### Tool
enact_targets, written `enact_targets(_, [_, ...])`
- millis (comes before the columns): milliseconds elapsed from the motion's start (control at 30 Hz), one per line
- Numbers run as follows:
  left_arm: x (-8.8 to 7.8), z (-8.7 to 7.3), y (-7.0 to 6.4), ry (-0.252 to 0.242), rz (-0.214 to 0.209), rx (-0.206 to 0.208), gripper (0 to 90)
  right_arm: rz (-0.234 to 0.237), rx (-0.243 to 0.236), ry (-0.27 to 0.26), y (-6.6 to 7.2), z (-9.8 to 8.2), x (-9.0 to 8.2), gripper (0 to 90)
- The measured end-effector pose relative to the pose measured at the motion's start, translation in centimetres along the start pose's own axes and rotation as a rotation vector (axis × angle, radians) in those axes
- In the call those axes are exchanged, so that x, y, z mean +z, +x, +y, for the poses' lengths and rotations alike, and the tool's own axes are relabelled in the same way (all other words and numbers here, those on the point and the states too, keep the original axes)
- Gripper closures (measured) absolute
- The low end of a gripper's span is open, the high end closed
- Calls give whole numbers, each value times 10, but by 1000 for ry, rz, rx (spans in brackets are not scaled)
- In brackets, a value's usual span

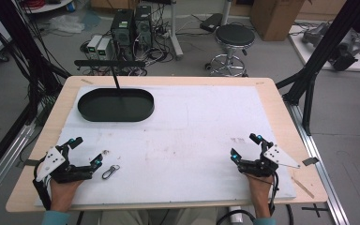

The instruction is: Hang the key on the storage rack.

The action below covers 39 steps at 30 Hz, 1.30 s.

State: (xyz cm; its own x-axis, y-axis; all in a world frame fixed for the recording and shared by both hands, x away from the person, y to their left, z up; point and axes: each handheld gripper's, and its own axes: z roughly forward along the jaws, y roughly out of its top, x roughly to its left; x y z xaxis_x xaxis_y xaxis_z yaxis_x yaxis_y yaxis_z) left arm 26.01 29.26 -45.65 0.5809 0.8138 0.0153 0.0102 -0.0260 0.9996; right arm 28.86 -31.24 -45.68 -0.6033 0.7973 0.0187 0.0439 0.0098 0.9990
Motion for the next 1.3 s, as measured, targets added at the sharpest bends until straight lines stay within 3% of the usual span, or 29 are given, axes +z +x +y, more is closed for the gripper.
enact_targets(367, [-1, 0, 1, -8, 3, -16, 22, -2, -5, -7, 0, 0, 0, 30])
enact_targets(733, [-1, 4, 5, 21, 6, -34, 22, -2, 1, 2, 0, 0, 1, 30])
enact_targets(1000, [-3, 16, 8, 55, -52, -29, 22, -3, 1, 3, 0, 0, 1, 30])
enact_targets(1267, [2, 38, 11, 149, -171, 12, 22, -3, -8, -3, 0, 0, 0, 30])
enact_targets(1300, [2, 38, 11, 149, -171, 12, 22, -2, -7, -2, 0, 0, 0, 30])
